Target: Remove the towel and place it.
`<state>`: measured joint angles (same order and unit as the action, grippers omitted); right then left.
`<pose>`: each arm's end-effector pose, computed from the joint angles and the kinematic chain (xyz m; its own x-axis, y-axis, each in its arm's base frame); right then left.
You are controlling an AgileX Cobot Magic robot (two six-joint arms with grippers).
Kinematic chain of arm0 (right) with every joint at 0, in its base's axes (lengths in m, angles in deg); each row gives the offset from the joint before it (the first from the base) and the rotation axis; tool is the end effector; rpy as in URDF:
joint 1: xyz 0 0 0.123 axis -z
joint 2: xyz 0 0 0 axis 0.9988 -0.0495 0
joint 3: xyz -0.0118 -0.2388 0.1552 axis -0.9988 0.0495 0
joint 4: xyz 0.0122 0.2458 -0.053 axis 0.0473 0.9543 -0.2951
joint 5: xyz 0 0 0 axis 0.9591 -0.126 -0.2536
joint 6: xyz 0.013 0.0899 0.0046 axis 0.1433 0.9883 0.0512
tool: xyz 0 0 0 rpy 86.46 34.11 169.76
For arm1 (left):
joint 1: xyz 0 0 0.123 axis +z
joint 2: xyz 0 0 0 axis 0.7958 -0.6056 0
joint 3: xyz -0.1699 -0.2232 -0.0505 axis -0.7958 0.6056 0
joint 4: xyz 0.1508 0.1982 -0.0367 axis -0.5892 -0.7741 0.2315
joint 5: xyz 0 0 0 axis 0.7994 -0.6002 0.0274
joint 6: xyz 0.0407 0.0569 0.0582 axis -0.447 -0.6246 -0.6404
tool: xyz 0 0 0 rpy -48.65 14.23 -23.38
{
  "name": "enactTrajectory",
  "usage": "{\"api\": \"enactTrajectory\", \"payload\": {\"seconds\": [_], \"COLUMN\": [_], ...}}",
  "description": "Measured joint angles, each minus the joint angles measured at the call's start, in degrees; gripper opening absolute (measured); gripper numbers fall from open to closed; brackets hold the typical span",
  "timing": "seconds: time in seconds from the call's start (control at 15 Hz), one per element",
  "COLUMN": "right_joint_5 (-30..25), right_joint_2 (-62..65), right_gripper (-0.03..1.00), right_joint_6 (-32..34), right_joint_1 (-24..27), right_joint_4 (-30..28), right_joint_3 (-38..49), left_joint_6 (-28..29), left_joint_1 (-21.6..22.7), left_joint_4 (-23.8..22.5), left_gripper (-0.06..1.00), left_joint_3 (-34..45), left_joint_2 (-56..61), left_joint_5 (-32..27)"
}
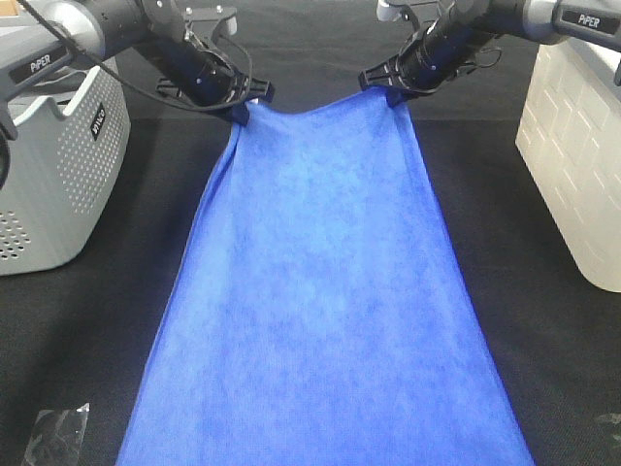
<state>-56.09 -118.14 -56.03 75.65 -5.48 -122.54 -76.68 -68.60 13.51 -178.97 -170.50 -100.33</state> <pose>0.5469 0.1206 0.1597 -0.6879 -0.2600 -0.6776 -0.3479 0.9375 -0.0066 0.5495 -0.1742 0.1500 -0.7669 0.1641 -0.6205 0.3441 0.9212 -0.1816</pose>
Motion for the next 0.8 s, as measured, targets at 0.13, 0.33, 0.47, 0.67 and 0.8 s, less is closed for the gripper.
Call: {"api": "enactTrajectory", "payload": {"seconds": [0.13,0.33,0.47,0.67,0.8], "right_joint_5": [2.86,6.7,11.34,15.76,17.7], "right_joint_2": [0.0,0.0,0.0,-0.17,-0.92], "right_gripper": [0.03,0.03,0.03,0.03,0.03], "right_joint_6": [-1.89,-3.9,-3.95,-4.13,-4.58], "right_joint_1": [0.0,0.0,0.0,0.0,0.0], "right_joint_4": [-0.46,-1.43,-1.43,-1.43,-1.43], "right_joint_3": [0.0,0.0,0.0,0.0,0.0], "left_joint_6": [-0.63,-3.95,-4.47,-4.58,-4.81], "left_joint_1": [0.0,0.0,0.0,0.0,0.0], "left_joint_4": [-0.06,-0.63,-2.64,-4.01,-4.47], "left_gripper": [0.02,0.02,0.02,0.02,0.02], "left_joint_3": [0.0,0.0,0.0,0.0,0.0], "left_joint_2": [0.0,0.0,0.0,0.0,0.0], "left_joint_5": [3.95,8.37,12.15,15.36,15.93]}}
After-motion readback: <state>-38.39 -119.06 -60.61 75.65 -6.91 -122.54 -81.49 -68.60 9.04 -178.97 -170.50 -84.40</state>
